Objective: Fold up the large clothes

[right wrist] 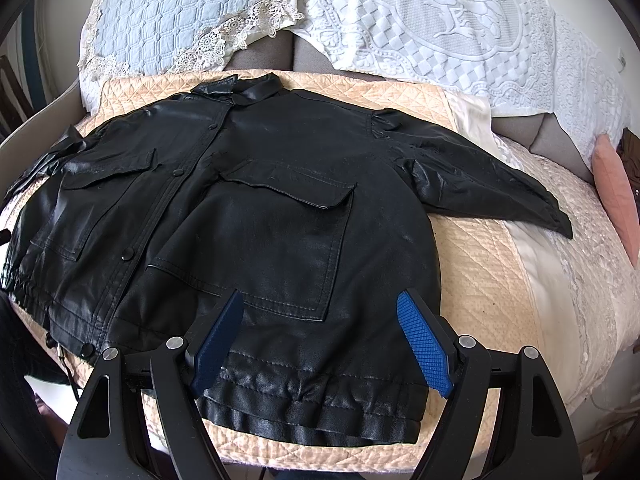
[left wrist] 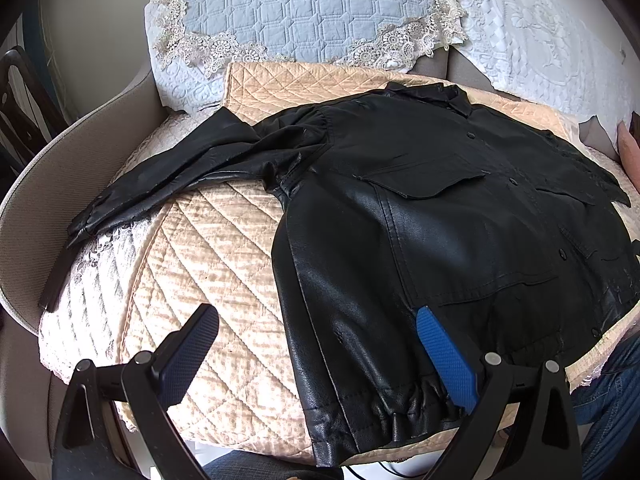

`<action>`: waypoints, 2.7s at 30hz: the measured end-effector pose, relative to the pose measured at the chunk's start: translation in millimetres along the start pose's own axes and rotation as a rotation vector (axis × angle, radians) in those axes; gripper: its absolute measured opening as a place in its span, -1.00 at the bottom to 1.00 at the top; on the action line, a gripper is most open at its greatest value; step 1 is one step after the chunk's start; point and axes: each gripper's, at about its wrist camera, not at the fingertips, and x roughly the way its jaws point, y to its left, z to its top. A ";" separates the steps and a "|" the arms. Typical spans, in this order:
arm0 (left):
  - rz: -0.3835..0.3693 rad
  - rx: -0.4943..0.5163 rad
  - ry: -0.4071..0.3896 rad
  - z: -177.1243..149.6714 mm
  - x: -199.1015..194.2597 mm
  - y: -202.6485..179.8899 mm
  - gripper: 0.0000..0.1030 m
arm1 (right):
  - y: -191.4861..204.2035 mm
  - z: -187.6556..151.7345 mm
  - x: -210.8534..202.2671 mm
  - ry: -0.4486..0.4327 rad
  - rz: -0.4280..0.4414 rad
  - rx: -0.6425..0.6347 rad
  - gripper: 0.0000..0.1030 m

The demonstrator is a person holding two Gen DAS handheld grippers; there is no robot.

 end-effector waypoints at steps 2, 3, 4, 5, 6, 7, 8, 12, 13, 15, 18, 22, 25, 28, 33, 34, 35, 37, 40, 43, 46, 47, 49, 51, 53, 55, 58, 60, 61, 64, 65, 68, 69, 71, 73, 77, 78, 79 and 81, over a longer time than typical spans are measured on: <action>0.001 0.000 0.000 0.2 0.0 -0.2 0.95 | 0.3 0.1 0.2 0.001 -0.001 -0.001 0.55; 0.000 0.000 0.001 0.1 -0.1 -0.2 0.95 | 0.5 0.1 0.1 0.002 -0.001 -0.002 0.55; 0.000 0.000 0.000 0.2 0.0 -0.3 0.95 | 0.4 -0.3 0.0 0.002 -0.001 -0.001 0.55; 0.000 0.000 0.001 0.1 0.0 -0.3 0.95 | 0.5 -0.4 -0.2 0.001 -0.001 0.000 0.55; -0.001 0.001 0.001 0.0 -0.1 -0.3 0.95 | 0.6 0.0 0.0 0.001 0.000 0.000 0.55; -0.001 0.001 0.001 0.1 0.1 -0.3 0.95 | 0.7 0.0 0.0 0.001 0.000 0.001 0.55; -0.001 0.000 0.001 0.1 0.0 -0.3 0.95 | 0.7 0.5 0.0 0.002 0.000 0.001 0.55; -0.002 0.000 0.002 -0.4 0.2 -0.6 0.95 | 0.4 0.5 -0.1 0.003 -0.001 -0.001 0.55; -0.002 0.001 0.001 -0.4 0.1 -0.4 0.95 | 0.4 0.3 -0.1 0.003 -0.002 -0.001 0.55; -0.002 0.000 0.001 -0.2 0.2 -0.2 0.95 | 0.7 0.4 -0.1 0.003 -0.002 -0.001 0.55; -0.002 0.000 0.002 -0.4 0.5 -0.3 0.95 | 0.7 0.4 -0.1 0.003 -0.002 -0.001 0.55; -0.001 0.001 0.001 -0.6 0.4 -0.3 0.95 | 0.6 0.4 -0.2 0.003 -0.002 -0.002 0.55; -0.001 0.002 0.001 -0.8 0.8 -0.5 0.95 | 0.6 0.4 0.0 0.004 -0.002 -0.002 0.55; -0.001 0.002 0.002 -0.9 0.9 -0.7 0.95 | 0.6 0.6 -0.3 0.003 -0.002 -0.002 0.55; -0.001 0.001 0.004 -1.0 0.9 -0.3 0.95 | 0.3 0.2 0.0 0.003 -0.001 -0.003 0.55; -0.001 0.002 0.003 -0.9 0.9 -0.4 0.95 | 0.1 0.1 0.2 0.004 -0.001 -0.003 0.55; 0.000 0.002 0.003 -1.2 0.7 -0.3 0.95 | 0.0 0.2 0.6 0.005 0.000 -0.003 0.55; 0.002 0.005 0.004 -0.8 1.4 -0.3 0.95 | -0.1 0.3 0.8 0.005 0.000 -0.004 0.55; 0.006 0.009 0.007 -0.5 1.8 -0.2 0.95 | -0.2 0.6 0.3 0.004 0.000 -0.003 0.55; 0.007 0.012 0.010 0.2 2.1 -0.6 0.95 | 1.6 0.7 -1.2 0.002 0.001 -0.005 0.55; 0.008 0.019 0.015 1.4 2.6 -1.7 0.95 | 2.3 1.0 -2.4 0.000 0.004 -0.007 0.55; 0.008 0.023 0.016 1.4 2.7 -2.4 0.95 | 2.8 1.2 -2.6 0.000 0.005 -0.007 0.55; 0.006 0.027 0.018 1.4 3.2 -3.3 0.95 | 3.2 1.5 -3.0 0.000 0.006 -0.006 0.55; 0.002 0.027 0.021 1.2 3.5 -4.2 0.95 | 3.2 1.6 -3.1 0.000 0.006 -0.005 0.55; 0.000 0.029 0.024 1.0 3.9 -5.4 0.95 | 3.2 1.9 -3.6 -0.002 0.008 -0.004 0.55; -0.002 0.031 0.025 1.1 3.8 -6.5 0.95 | 3.0 2.4 -4.1 -0.002 0.013 -0.001 0.55; -0.004 0.030 0.025 1.3 3.5 -7.8 0.95 | 2.7 3.0 -4.8 -0.003 0.016 0.002 0.55; -0.004 0.029 0.023 1.4 3.3 -7.9 0.95 | 2.6 3.5 -5.9 -0.006 0.017 0.002 0.55; -0.003 0.028 0.023 1.5 3.1 -8.2 0.95 | 3.0 3.5 -6.5 -0.007 0.019 0.001 0.55; -0.002 0.028 0.022 1.7 3.0 -8.6 0.95 | 6.1 4.0 -9.2 -0.015 0.025 -0.012 0.55; -0.001 0.029 0.021 1.9 2.9 -8.8 0.95 | 7.2 3.9 -9.8 -0.018 0.026 -0.017 0.55; 0.002 0.031 0.018 2.3 2.8 -9.6 0.95 | 11.4 3.6 -12.0 -0.026 0.042 -0.025 0.55; 0.002 0.032 0.017 2.5 3.0 -9.9 0.95 | 12.5 3.7 -12.7 -0.029 0.053 -0.023 0.55; -0.003 0.032 0.018 3.1 3.6 -10.4 0.95 | 14.3 4.1 -13.2 -0.034 0.073 -0.018 0.55; -0.011 0.031 0.019 4.0 4.6 -10.8 0.95 | 16.7 4.4 -12.3 -0.032 0.090 -0.012 0.55; -0.022 0.024 0.015 6.1 7.0 -10.0 0.95 | 24.4 5.9 -8.5 -0.026 0.111 -0.013 0.55; -0.022 0.020 0.014 7.0 8.0 -9.0 0.95 | 26.3 6.1 -7.9 -0.026 0.118 -0.014 0.55; -0.025 0.013 0.014 7.7 9.2 -7.8 0.95 | 28.9 6.8 -7.2 -0.026 0.123 -0.018 0.55; -0.024 -0.012 0.010 9.8 11.9 -3.0 0.95 | 36.5 10.4 -5.3 -0.033 0.126 -0.034 0.55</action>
